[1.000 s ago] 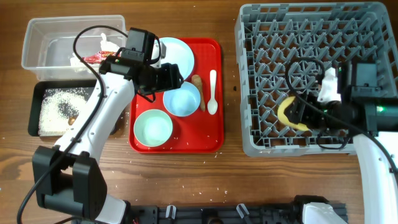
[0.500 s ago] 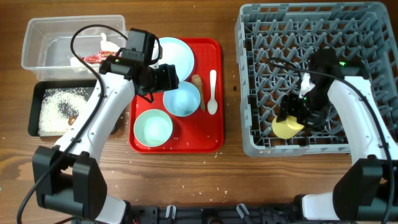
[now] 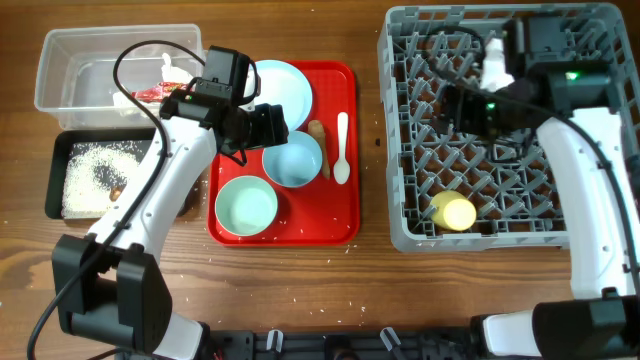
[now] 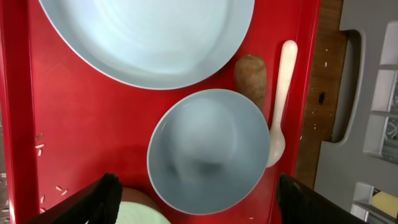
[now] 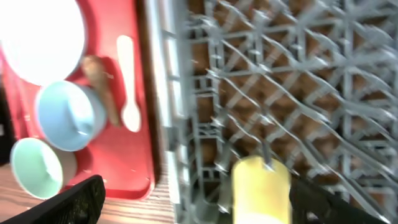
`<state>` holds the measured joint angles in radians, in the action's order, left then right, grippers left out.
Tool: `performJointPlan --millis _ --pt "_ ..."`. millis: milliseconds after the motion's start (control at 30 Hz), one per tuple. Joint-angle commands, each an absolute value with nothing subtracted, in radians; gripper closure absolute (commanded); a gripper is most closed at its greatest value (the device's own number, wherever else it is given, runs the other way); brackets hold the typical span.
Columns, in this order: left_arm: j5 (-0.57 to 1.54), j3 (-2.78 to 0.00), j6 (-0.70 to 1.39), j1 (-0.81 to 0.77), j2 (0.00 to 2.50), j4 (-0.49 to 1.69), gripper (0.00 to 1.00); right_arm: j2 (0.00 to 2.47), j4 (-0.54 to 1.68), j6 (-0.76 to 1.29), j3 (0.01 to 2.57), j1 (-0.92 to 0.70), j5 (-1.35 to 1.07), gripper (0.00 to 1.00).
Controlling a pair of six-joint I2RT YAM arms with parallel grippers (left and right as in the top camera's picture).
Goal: Sort waste into correct bins and load items into the dishwasher rack
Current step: 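Grasp the blue bowl on the red tray with the right gripper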
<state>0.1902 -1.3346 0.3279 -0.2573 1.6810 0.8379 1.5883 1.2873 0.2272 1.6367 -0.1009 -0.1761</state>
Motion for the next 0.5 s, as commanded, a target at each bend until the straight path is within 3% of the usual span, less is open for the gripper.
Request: performJointPlan --millis 0,467 --pt "0.181 -1.343 0.322 -0.265 1.667 0.850 0.20 1.584 1.232 0.299 1.648 -0.194 -0.204 0.05" --pt "0.121 -1.341 0.297 -0.240 1.668 0.876 0.18 1.675 1.023 0.413 1.637 -0.429 -0.203 0.12"
